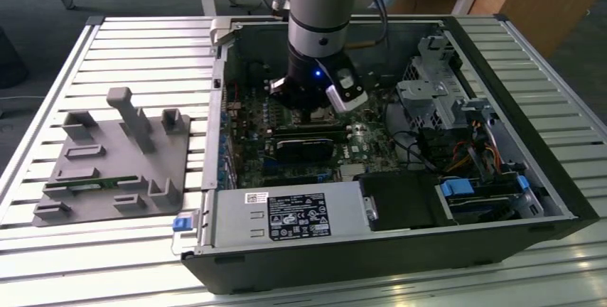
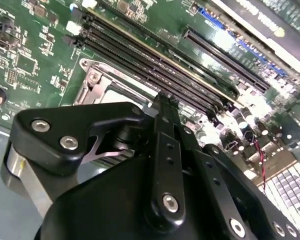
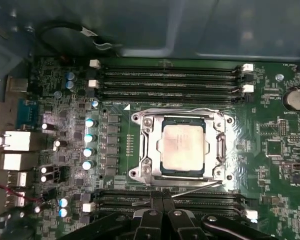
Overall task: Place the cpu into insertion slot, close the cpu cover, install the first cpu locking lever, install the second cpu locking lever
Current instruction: 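Install the second cpu locking lever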
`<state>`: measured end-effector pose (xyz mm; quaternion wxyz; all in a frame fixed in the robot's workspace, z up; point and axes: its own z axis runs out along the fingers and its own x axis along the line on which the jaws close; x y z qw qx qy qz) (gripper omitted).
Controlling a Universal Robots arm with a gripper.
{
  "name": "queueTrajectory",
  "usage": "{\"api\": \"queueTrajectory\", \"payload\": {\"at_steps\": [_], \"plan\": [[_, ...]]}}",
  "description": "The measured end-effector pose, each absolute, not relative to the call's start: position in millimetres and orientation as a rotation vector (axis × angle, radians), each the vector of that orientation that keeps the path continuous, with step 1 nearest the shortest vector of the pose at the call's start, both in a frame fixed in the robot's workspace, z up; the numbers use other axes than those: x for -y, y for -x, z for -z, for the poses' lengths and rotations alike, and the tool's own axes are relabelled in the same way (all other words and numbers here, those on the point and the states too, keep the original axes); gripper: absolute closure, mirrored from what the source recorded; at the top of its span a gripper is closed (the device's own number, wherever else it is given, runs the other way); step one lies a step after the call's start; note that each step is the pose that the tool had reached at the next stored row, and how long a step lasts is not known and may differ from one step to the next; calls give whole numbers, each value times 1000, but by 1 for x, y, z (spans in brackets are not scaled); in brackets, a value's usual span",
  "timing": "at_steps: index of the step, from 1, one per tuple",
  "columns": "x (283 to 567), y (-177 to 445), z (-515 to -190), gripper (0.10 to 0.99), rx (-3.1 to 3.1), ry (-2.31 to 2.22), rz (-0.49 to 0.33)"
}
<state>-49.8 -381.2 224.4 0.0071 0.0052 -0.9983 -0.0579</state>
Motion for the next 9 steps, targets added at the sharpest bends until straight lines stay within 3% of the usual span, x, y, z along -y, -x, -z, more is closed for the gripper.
{"api": "queueTrajectory", "payload": {"at_steps": [9], "plan": [[390, 54, -223, 980, 3117, -16, 259]]}}
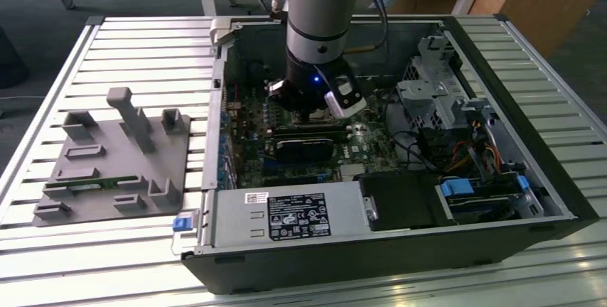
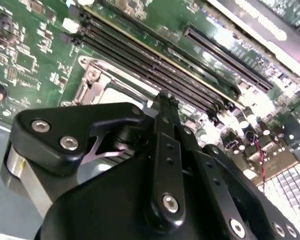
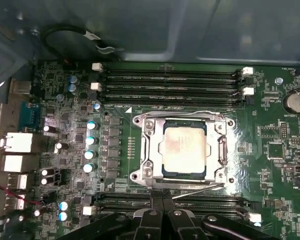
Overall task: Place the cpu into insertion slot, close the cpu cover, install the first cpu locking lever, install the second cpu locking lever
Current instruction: 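Install the second cpu locking lever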
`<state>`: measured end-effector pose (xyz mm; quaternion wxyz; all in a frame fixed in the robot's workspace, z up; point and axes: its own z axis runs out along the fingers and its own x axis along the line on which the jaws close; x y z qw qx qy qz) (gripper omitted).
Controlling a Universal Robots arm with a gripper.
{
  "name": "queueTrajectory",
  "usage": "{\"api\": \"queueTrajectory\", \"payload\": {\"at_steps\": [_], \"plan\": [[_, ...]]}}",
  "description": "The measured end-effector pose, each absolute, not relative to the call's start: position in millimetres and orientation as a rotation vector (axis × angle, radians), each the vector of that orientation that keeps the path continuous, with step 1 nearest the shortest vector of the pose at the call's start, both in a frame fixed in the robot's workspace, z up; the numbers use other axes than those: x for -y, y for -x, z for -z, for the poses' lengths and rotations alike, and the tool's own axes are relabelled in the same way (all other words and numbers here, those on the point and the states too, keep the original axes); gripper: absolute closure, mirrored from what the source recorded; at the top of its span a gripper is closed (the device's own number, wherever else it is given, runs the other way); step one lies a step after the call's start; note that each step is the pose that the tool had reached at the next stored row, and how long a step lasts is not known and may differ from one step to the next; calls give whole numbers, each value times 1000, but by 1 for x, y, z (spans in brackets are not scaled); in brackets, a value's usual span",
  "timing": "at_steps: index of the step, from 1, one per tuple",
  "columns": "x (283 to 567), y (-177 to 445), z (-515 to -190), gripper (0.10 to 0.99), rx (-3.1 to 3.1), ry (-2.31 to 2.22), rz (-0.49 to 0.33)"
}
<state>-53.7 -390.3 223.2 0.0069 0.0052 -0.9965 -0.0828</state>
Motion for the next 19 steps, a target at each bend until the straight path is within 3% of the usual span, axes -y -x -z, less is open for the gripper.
{"api": "queueTrajectory", "payload": {"at_steps": [11, 19], "plan": [[392, 58, -211, 980, 3114, -17, 296], [401, 59, -210, 980, 3103, -17, 395]]}}
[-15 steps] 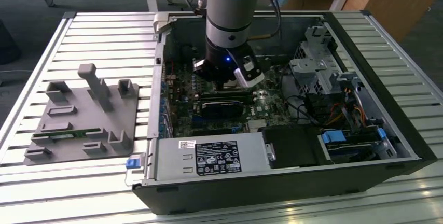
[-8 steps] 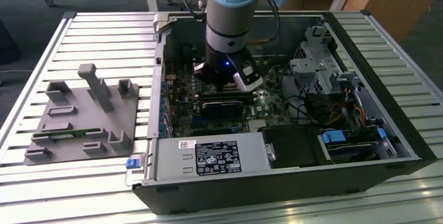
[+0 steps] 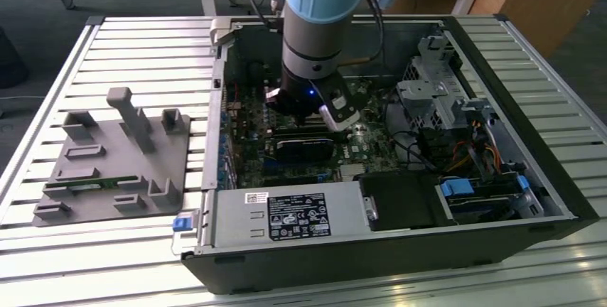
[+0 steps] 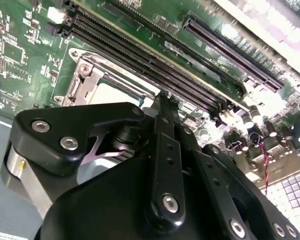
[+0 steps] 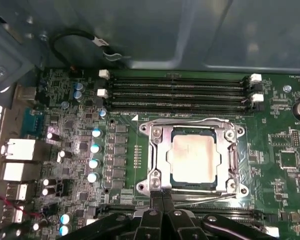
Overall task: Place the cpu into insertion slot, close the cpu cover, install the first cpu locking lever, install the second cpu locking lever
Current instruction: 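Install the second cpu locking lever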
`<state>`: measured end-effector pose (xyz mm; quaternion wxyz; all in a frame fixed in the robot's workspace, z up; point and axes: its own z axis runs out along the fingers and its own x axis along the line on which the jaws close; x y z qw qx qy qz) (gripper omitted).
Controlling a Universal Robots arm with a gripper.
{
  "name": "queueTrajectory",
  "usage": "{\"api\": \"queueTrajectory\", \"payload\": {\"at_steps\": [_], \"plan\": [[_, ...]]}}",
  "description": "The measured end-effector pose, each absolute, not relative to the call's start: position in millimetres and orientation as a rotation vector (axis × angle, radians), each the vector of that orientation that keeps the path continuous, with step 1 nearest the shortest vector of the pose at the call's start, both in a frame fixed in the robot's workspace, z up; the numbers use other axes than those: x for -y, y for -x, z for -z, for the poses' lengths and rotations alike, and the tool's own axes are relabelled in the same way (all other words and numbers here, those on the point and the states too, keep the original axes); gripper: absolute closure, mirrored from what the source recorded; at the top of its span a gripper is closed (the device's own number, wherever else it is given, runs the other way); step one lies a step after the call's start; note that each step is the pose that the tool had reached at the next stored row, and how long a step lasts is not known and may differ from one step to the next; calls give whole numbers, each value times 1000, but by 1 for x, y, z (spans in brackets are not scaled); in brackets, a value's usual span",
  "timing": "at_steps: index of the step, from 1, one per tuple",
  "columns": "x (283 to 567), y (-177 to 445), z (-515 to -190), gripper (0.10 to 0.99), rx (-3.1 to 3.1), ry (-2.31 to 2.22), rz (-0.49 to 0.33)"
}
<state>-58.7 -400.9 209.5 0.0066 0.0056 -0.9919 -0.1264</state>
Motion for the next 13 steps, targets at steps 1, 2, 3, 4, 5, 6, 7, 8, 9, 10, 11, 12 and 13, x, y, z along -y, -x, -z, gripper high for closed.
{"api": "queueTrajectory", "payload": {"at_steps": [1, 2, 3, 4, 5, 6, 7, 8, 9, 10, 11, 12, 13], "plan": [[403, 59, -210, 980, 3102, -18, 406], [405, 59, -210, 980, 3100, -18, 418], [406, 59, -210, 980, 3099, -18, 428], [408, 59, -210, 980, 3098, -18, 436], [409, 60, -210, 980, 3097, -18, 444], [411, 60, -210, 980, 3095, -18, 454], [412, 61, -210, 980, 3094, -18, 464], [414, 62, -210, 980, 3092, -18, 475], [415, 63, -209, 980, 3091, -18, 485], [416, 63, -209, 980, 3090, -18, 493], [417, 64, -209, 980, 3088, -18, 502], [417, 65, -208, 980, 3087, -18, 510], [417, 66, -207, 980, 3086, -18, 517]]}}
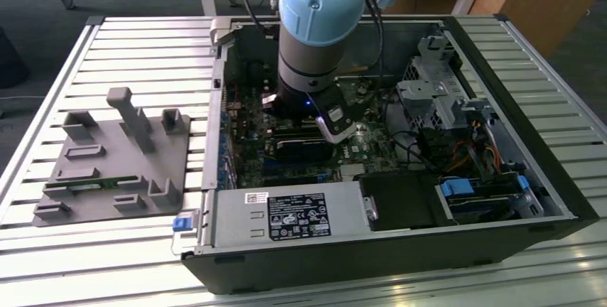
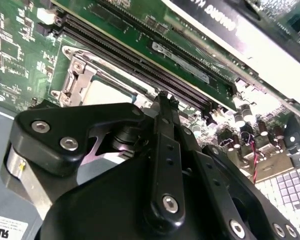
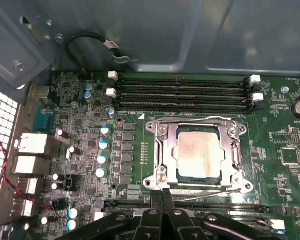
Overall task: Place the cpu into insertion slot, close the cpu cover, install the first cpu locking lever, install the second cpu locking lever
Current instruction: 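Install the second cpu locking lever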
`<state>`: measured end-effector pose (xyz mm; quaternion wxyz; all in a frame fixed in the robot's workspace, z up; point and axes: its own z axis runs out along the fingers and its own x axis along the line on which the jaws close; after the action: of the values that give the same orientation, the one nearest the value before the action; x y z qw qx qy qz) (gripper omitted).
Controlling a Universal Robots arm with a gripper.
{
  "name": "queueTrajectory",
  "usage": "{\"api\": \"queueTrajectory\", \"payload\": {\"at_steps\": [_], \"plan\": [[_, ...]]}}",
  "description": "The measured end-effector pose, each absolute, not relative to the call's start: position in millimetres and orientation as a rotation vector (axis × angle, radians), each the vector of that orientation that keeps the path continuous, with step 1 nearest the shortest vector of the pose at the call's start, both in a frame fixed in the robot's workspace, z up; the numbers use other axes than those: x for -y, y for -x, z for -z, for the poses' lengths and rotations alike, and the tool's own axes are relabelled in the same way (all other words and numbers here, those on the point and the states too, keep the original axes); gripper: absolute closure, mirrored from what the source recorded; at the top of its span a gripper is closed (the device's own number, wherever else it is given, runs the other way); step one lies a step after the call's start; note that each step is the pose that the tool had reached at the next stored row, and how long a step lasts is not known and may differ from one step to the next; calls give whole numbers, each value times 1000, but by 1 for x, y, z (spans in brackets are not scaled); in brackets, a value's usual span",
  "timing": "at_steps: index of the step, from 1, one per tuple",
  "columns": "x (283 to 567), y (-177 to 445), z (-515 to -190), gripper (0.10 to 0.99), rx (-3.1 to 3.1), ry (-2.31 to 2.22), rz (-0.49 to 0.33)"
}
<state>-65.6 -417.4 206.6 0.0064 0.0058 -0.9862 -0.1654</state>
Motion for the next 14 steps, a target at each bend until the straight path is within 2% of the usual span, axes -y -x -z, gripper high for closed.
{"api": "queueTrajectory", "payload": {"at_steps": [14], "plan": [[418, 68, -193, 980, 3079, -18, 554]]}}
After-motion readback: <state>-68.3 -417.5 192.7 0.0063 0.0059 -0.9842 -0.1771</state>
